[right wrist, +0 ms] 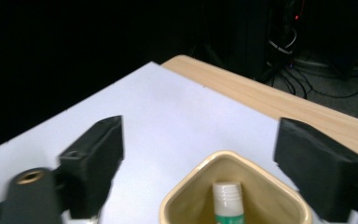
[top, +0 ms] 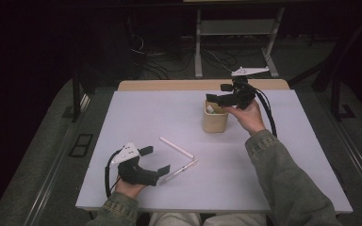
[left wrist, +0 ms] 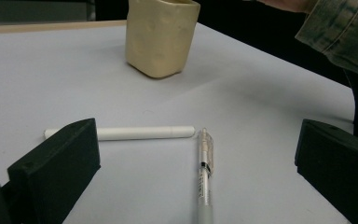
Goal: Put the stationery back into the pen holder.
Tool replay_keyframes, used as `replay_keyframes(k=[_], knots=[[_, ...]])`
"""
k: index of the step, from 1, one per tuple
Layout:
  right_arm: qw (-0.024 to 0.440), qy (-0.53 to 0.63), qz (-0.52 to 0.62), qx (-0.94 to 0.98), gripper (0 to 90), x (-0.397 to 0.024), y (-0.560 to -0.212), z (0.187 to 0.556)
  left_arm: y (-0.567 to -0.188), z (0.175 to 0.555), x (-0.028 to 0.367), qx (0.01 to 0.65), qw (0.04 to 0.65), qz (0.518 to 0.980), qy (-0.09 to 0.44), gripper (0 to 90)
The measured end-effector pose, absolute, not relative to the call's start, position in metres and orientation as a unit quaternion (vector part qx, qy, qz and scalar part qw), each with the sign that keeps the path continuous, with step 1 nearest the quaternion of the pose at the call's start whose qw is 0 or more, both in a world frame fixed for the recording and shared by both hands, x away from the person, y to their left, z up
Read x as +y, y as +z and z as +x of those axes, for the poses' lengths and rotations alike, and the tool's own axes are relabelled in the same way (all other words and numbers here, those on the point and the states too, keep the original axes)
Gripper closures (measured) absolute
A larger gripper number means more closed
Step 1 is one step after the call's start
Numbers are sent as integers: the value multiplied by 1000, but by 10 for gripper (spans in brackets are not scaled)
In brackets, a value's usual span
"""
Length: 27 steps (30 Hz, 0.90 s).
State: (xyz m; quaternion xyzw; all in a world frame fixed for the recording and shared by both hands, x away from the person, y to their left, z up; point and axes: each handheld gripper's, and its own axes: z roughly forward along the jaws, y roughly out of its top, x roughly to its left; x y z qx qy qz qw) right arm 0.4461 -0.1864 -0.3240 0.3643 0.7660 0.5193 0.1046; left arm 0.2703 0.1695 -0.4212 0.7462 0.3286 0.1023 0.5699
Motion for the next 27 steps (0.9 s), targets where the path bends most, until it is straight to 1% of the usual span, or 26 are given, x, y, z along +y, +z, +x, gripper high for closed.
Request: replay_keyframes(k=[2, 3, 4, 5, 17, 22, 27], knots=[[99, 515, 360, 771, 109, -185, -322, 445, -421, 270, 169, 328, 570, 746, 103, 0], [97, 513, 356, 775, 86, -183, -319, 444, -421, 270, 169, 328, 570, 746, 103, 0], [97, 508, 352, 780, 4, -181, -318, 443, -421, 270, 169, 328, 570, 746, 102, 0], [91, 494, 348, 792, 4, -175, -314, 442, -421, 270, 169, 328, 570, 746, 102, 0], [79, 469, 307, 825, 4, -144, -296, 431, -421, 270, 170, 328, 571, 746, 103, 0], [78, 459, 290, 836, 4, -130, -294, 428, -421, 270, 169, 328, 570, 746, 103, 0], [63, 449, 279, 846, 4, -116, -297, 427, -421, 270, 169, 328, 571, 746, 102, 0]])
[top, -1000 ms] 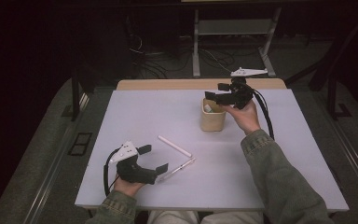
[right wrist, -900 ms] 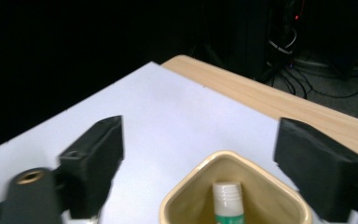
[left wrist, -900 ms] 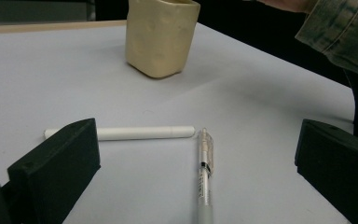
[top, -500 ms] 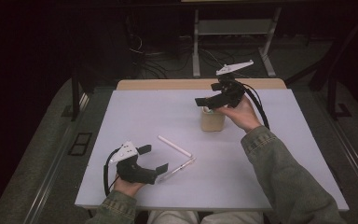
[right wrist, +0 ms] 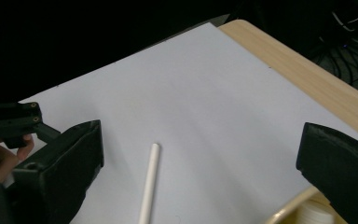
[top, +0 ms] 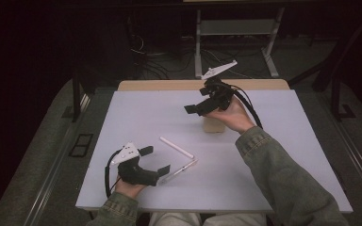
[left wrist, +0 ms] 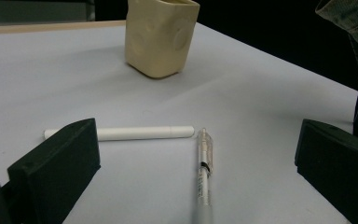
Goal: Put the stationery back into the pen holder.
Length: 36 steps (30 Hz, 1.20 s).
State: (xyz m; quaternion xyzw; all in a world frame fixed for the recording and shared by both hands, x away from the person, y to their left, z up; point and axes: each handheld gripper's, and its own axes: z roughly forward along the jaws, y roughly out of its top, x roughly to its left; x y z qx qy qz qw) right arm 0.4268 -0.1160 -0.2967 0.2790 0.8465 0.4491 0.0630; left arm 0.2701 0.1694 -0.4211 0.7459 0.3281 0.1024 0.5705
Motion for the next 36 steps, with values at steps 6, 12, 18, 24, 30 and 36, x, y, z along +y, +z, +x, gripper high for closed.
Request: replay_keyframes(k=[6, 12, 18, 24, 30, 36], knots=[[51, 434, 269, 858, 4, -102, -302, 425, -421, 270, 170, 328, 571, 746, 102, 0], [41, 422, 264, 866, 5, -92, -306, 424, -421, 270, 170, 327, 571, 746, 102, 0], [35, 412, 253, 875, 5, -84, -312, 424, -421, 270, 170, 326, 572, 746, 103, 0], [33, 403, 243, 882, 5, -75, -319, 425, -421, 270, 170, 325, 571, 747, 103, 0], [26, 394, 236, 888, 5, -66, -325, 425, -421, 270, 170, 324, 572, 746, 104, 0], [16, 383, 233, 894, 5, -56, -334, 425, -421, 270, 170, 326, 571, 746, 102, 0]])
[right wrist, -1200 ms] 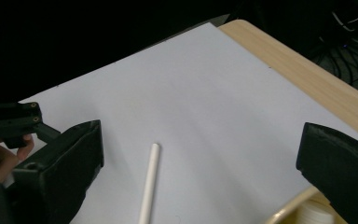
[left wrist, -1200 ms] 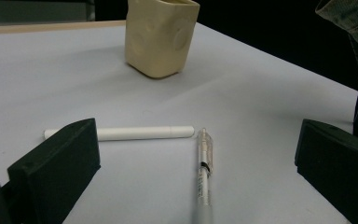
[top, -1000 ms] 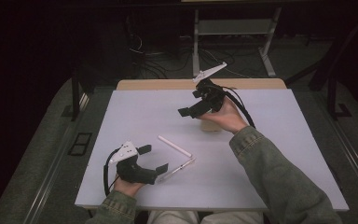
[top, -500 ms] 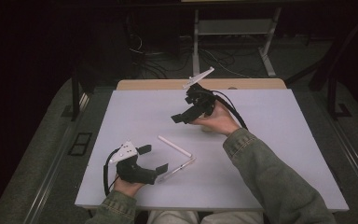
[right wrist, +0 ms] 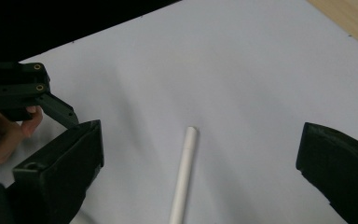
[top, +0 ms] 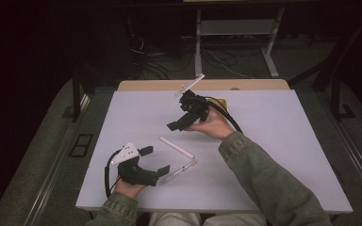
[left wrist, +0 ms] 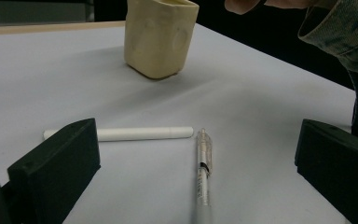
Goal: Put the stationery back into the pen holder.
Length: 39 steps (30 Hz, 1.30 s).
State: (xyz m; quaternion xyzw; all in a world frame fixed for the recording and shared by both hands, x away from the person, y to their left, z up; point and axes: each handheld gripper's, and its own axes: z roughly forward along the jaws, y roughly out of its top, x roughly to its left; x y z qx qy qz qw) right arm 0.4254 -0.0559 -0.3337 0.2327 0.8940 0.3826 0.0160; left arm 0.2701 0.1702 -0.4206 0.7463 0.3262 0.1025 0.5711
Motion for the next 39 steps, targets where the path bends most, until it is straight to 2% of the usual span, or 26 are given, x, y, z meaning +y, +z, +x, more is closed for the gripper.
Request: replay_keyframes(k=[39], knots=[[-26, 288, 227, 930, 5, 5, -409, 437, -420, 270, 171, 323, 570, 749, 100, 0]])
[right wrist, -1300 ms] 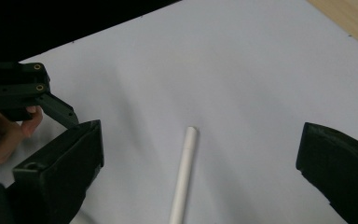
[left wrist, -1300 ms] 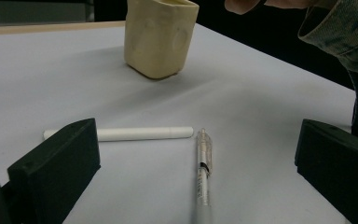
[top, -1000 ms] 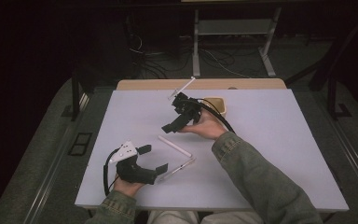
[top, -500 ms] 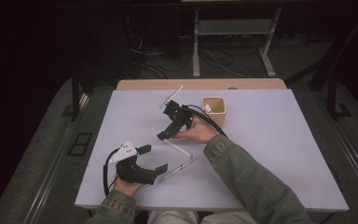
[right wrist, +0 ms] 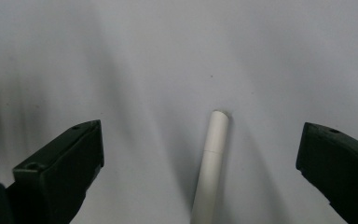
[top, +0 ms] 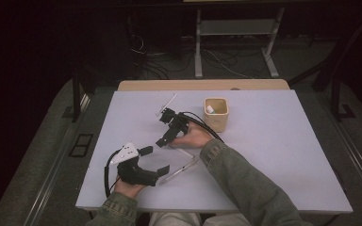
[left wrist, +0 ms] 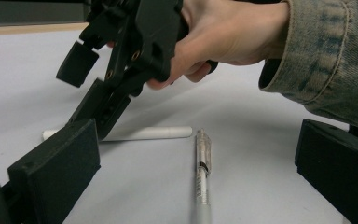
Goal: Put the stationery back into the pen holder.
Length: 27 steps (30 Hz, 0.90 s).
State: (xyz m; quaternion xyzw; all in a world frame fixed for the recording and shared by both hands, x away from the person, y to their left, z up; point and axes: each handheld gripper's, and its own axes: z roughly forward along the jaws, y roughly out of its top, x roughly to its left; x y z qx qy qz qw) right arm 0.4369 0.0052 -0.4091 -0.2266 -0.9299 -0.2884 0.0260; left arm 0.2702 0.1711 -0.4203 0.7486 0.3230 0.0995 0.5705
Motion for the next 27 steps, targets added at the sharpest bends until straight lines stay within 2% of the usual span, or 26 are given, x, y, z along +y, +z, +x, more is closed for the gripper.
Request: replay_keyframes(k=[3, 5, 7, 8, 11, 23, 27], knots=[[26, -277, -229, -933, 5, 8, -415, 438, -420, 270, 171, 323, 570, 749, 99, 0], [29, -272, -230, -934, 73, 9, -417, 439, -420, 270, 171, 323, 571, 748, 100, 0], [28, -269, -231, -934, 80, 11, -420, 440, -420, 270, 171, 323, 571, 748, 100, 0], [27, -265, -232, -936, 149, 11, -420, 441, -420, 270, 172, 323, 571, 748, 100, 0], [29, -261, -235, -936, 179, 13, -422, 442, -420, 270, 172, 323, 571, 748, 100, 0], [12, -244, -236, -941, 485, 18, -424, 441, -420, 270, 172, 322, 572, 747, 101, 0], [7, -235, -233, -944, 561, 20, -426, 440, -420, 270, 172, 322, 572, 747, 101, 0]])
